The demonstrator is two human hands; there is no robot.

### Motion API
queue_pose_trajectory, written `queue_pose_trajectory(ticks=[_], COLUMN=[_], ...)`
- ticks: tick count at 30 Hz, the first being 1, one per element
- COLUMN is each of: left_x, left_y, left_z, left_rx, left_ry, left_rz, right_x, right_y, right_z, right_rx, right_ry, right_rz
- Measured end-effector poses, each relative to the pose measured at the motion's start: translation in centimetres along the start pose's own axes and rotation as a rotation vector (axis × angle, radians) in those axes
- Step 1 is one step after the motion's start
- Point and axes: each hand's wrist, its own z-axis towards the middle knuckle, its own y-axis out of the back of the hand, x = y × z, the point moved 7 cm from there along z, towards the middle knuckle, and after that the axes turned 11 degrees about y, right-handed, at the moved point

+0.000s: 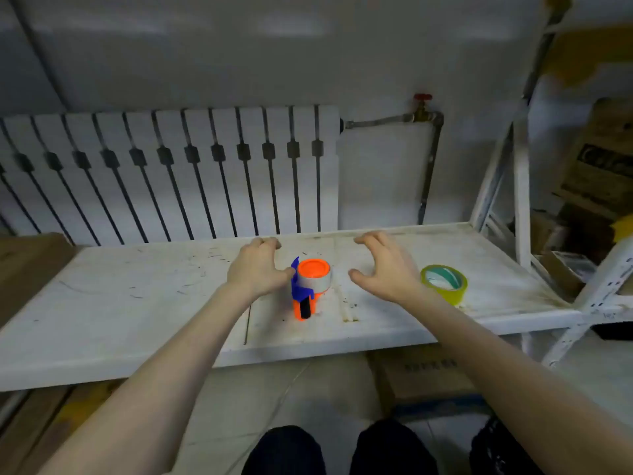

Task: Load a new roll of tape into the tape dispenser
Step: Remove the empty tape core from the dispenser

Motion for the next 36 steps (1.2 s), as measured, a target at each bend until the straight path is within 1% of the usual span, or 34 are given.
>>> queue_pose_trajectory(ticks=[3, 4, 7, 10, 14, 16, 20, 22, 26, 30, 33, 36], left_x=[0.6, 0.7, 1.1, 1.4, 1.2, 1.0, 0.5, 0.3, 0.4, 0.0, 0.1, 0.4], left_y=[-3.2, -4.3, -7.6, -9.6, -10.9, -10.9, -10.7, -10.4, -10.1, -10.2, -10.2, -10.7], left_z=[1.8, 2.1, 3.6, 4.3, 4.6, 4.6, 4.3, 4.0, 3.5, 3.3, 3.2, 3.2], left_rx=[0.110, 0.155, 0.230, 0.262, 0.258, 0.237, 0.264, 0.261, 0.242, 0.284, 0.307, 0.337], left_ry=[0.080, 0.113, 0.196, 0.273, 0.332, 0.332, 0.287, 0.256, 0.168, 0.073, 0.070, 0.084], left_rz=[-0.053, -0.066, -0.102, -0.090, -0.152, -0.159, -0.067, -0.019, 0.057, 0.073, 0.065, 0.057], right_x=[-1.1, -1.5, -2.8, -3.5, -3.7, -3.4, -2.7, -2.8, -2.9, -2.4, -1.7, -1.4], right_y=[-3.1, -4.3, -7.1, -9.1, -10.9, -11.1, -11.0, -11.3, -12.0, -12.7, -13.3, -13.2], right_z=[0.7, 0.7, 0.9, 0.9, 0.6, 0.6, 0.6, 0.4, -0.5, -1.1, -1.1, -1.1], right_rx=[0.073, 0.123, 0.197, 0.262, 0.343, 0.340, 0.292, 0.304, 0.381, 0.411, 0.413, 0.372], right_ry=[-0.019, -0.036, -0.085, -0.124, -0.174, -0.179, -0.191, -0.233, -0.302, -0.307, -0.276, -0.314], right_rz=[0.034, 0.051, 0.111, 0.200, 0.311, 0.356, 0.415, 0.411, 0.387, 0.367, 0.307, 0.212])
